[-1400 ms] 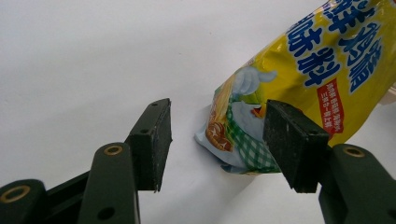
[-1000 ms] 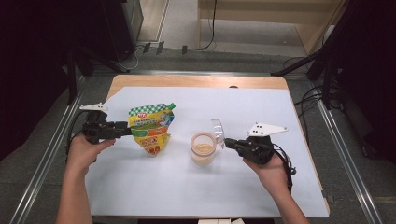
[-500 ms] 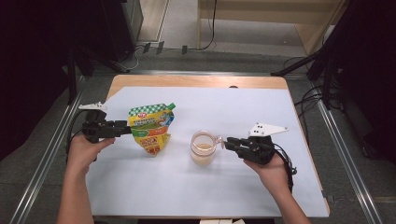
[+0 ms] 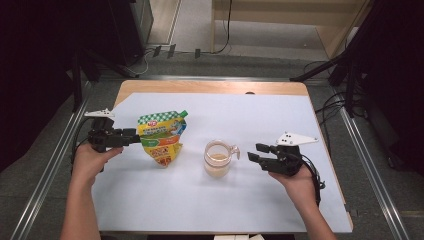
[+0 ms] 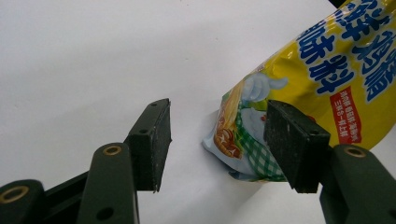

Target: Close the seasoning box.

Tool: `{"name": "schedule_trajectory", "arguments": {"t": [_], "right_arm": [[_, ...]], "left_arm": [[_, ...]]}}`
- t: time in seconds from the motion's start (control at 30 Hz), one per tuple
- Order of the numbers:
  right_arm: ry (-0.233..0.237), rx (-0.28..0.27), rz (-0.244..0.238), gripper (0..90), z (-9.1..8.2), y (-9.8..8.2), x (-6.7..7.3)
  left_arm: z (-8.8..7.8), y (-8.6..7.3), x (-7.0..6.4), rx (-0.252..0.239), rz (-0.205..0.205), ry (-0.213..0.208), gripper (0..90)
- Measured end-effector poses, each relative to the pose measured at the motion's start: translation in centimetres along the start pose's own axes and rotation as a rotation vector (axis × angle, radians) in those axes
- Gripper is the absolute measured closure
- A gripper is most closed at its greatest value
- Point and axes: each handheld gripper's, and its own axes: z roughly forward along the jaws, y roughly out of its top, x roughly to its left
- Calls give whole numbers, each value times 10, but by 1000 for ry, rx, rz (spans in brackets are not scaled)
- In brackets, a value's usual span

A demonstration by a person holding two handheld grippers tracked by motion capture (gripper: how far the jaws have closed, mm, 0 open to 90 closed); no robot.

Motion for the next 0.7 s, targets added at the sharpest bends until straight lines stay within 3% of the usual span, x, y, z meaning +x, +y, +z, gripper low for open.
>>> {"name": "schedule_trajectory", "arguments": {"t": [0.37,0.7], "right_arm": [[-20,6,13,405,-4,-8,-15],[-96,-7,-11,336,-7,-14,-27]], "left_arm": [[6,1,-4,22,16,3,421],[11,2,-8,39,28,2,416]]}}
